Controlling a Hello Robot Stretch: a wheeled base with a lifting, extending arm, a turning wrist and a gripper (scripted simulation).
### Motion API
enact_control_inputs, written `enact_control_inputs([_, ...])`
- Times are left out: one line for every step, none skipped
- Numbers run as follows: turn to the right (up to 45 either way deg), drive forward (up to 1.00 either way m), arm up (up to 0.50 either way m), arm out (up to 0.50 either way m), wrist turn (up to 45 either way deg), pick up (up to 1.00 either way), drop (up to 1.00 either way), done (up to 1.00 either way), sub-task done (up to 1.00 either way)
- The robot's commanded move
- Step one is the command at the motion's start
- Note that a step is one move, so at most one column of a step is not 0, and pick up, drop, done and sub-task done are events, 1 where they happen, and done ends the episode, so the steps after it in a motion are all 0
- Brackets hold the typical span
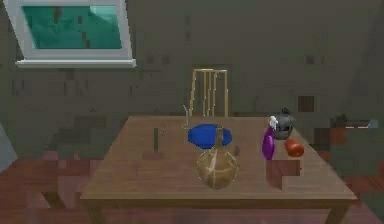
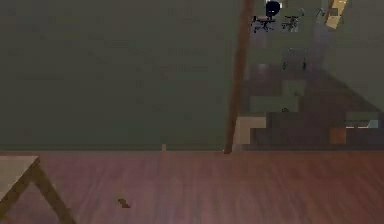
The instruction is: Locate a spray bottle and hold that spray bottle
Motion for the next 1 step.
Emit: enact_control_inputs([45.0, 0.0, 0.0, 0.0, 0.0, 0.0, 0.0, 0.0, 0.0])
